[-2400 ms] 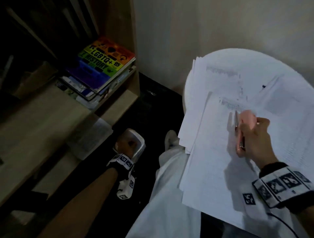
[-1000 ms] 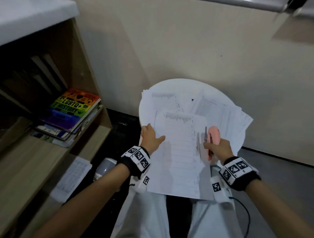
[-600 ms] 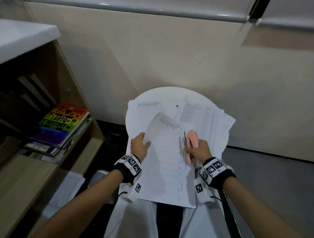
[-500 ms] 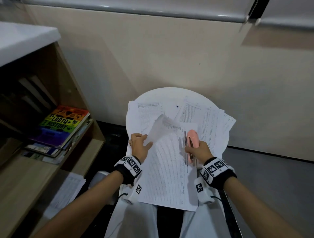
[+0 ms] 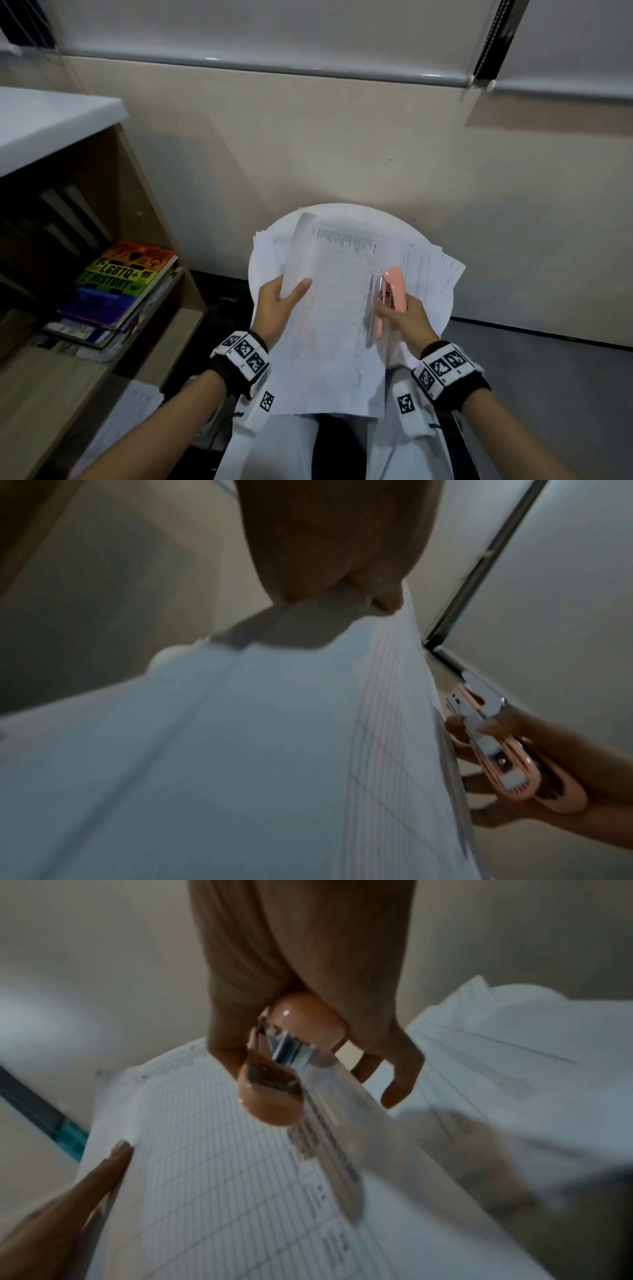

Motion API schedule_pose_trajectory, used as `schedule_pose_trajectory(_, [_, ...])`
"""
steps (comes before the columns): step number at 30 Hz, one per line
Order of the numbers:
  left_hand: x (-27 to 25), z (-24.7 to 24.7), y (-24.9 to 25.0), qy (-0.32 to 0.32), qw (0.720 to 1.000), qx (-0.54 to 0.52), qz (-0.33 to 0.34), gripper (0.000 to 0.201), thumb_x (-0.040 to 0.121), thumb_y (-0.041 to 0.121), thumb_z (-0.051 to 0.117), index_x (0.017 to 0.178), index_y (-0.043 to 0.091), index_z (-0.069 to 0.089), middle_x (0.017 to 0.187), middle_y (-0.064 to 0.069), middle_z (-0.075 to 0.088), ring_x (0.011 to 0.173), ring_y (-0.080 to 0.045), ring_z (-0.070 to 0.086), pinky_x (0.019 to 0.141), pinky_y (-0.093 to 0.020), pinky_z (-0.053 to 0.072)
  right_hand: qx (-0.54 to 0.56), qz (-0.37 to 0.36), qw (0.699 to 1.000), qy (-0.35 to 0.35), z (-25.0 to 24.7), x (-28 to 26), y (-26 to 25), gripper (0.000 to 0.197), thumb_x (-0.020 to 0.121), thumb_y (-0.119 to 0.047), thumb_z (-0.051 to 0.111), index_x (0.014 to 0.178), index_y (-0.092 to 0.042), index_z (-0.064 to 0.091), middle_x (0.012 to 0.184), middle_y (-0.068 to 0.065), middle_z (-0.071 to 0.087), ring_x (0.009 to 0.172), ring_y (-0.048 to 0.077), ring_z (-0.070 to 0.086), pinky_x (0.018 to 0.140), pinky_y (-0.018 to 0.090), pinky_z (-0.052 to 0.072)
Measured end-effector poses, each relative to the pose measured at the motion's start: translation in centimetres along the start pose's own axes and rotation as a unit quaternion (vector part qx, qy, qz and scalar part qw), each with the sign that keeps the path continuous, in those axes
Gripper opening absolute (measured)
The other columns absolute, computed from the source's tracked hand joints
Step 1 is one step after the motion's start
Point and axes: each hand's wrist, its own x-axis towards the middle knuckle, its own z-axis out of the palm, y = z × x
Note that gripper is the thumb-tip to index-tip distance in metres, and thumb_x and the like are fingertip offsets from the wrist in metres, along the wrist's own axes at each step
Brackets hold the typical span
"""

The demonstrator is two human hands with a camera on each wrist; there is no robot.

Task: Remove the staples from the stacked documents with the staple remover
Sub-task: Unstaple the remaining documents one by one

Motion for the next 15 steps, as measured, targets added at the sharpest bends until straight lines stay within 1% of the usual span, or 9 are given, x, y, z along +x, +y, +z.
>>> schedule_pose_trajectory(2, [-0.3, 0.4, 2.8, 0.041, 0.995, 0.000, 0.093, 0.018, 0.089, 0.026, 0.062, 0.103, 0.015, 0.064, 0.102, -0.004, 0.071, 0.095, -0.021, 0.069, 0.081, -0.040, 0.058, 0.015, -0.062, 0.998, -0.011, -0.4, -1.0, -2.8, 0.022, 0.079, 0.009, 0.066, 0.091, -0.009, 0.061, 0.072, 0.001, 0.060, 0.064, 0.012, 0.058, 0.049, 0.015, 0.045])
schedule_pose_trajectory(3, [-0.2, 0.5, 4.2, 0.066, 0.986, 0.025, 0.149, 0.013, 0.089, 0.024, 0.062, 0.102, 0.022, 0.060, 0.102, -0.002, 0.069, 0.094, -0.018, 0.068, 0.079, -0.034, 0.059, 0.016, -0.102, 0.995, -0.007, -0.5, -1.3, -4.2, 0.029, 0.077, 0.009, 0.068, 0.097, -0.010, 0.061, 0.077, 0.000, 0.062, 0.067, 0.009, 0.061, 0.055, 0.016, 0.048])
schedule_pose_trajectory(5, [0.4, 0.7, 6.4, 0.106, 0.965, 0.073, 0.229, 0.022, 0.091, 0.021, 0.061, 0.099, 0.034, 0.046, 0.104, 0.002, 0.062, 0.095, -0.014, 0.065, 0.075, -0.026, 0.058, 0.012, -0.193, 0.981, 0.015, -0.6, -2.1, -6.9, 0.047, 0.075, 0.008, 0.072, 0.113, -0.015, 0.057, 0.094, 0.001, 0.065, 0.082, 0.005, 0.064, 0.069, 0.019, 0.053])
schedule_pose_trajectory(7, [1.1, 1.1, 8.0, 0.125, 0.951, 0.084, 0.271, 0.028, 0.094, 0.016, 0.055, 0.104, 0.034, 0.035, 0.108, 0.014, 0.052, 0.101, -0.006, 0.059, 0.080, -0.021, 0.055, 0.018, -0.278, 0.960, 0.032, -0.4, -2.7, -8.7, 0.060, 0.072, 0.008, 0.074, 0.117, -0.026, 0.053, 0.107, 0.003, 0.063, 0.093, 0.005, 0.064, 0.079, 0.017, 0.053])
schedule_pose_trajectory(9, [1.6, 1.4, 8.7, 0.124, 0.940, 0.096, 0.303, 0.032, 0.096, 0.011, 0.050, 0.112, 0.027, 0.027, 0.113, 0.023, 0.042, 0.104, 0.009, 0.052, 0.086, -0.014, 0.050, 0.029, -0.322, 0.946, 0.031, -0.2, -2.9, -9.3, 0.067, 0.071, 0.009, 0.075, 0.114, -0.036, 0.051, 0.116, 0.003, 0.058, 0.104, 0.012, 0.062, 0.085, 0.019, 0.052])
schedule_pose_trajectory(11, [1.9, 1.5, 8.7, 0.123, 0.939, 0.088, 0.308, 0.039, 0.096, 0.008, 0.049, 0.117, 0.025, 0.021, 0.117, 0.024, 0.035, 0.106, 0.019, 0.045, 0.086, -0.005, 0.044, 0.020, -0.324, 0.945, 0.028, -0.1, -3.0, -9.0, 0.062, 0.069, 0.009, 0.076, 0.113, -0.029, 0.055, 0.118, -0.007, 0.053, 0.107, 0.013, 0.059, 0.088, 0.019, 0.051])
schedule_pose_trajectory(13, [1.8, 1.4, 8.3, 0.124, 0.943, 0.072, 0.300, 0.046, 0.096, 0.007, 0.049, 0.126, 0.024, 0.018, 0.121, 0.022, 0.032, 0.108, 0.021, 0.044, 0.088, -0.006, 0.043, -0.009, -0.317, 0.948, 0.034, -0.1, -3.0, -8.5, 0.055, 0.068, 0.009, 0.077, 0.114, -0.015, 0.059, 0.121, -0.012, 0.047, 0.111, 0.007, 0.055, 0.091, 0.018, 0.049])
schedule_pose_trajectory(14, [1.8, 1.2, 8.0, 0.123, 0.946, 0.064, 0.294, 0.050, 0.097, 0.009, 0.049, 0.131, 0.026, 0.017, 0.122, 0.019, 0.034, 0.109, 0.015, 0.047, 0.091, -0.012, 0.046, -0.011, -0.315, 0.948, 0.034, -0.2, -3.0, -8.2, 0.054, 0.067, 0.011, 0.076, 0.113, -0.014, 0.059, 0.120, -0.014, 0.046, 0.110, 0.005, 0.055, 0.090, 0.016, 0.049])
schedule_pose_trajectory(15, [1.7, 1.1, 7.7, 0.119, 0.949, 0.060, 0.287, 0.052, 0.098, 0.013, 0.048, 0.135, 0.030, 0.016, 0.124, 0.014, 0.036, 0.111, 0.004, 0.051, 0.093, -0.022, 0.049, -0.006, -0.317, 0.948, 0.031, -0.3, -3.1, -8.0, 0.055, 0.067, 0.012, 0.075, 0.111, -0.018, 0.059, 0.118, -0.016, 0.045, 0.108, 0.003, 0.055, 0.088, 0.014, 0.049])
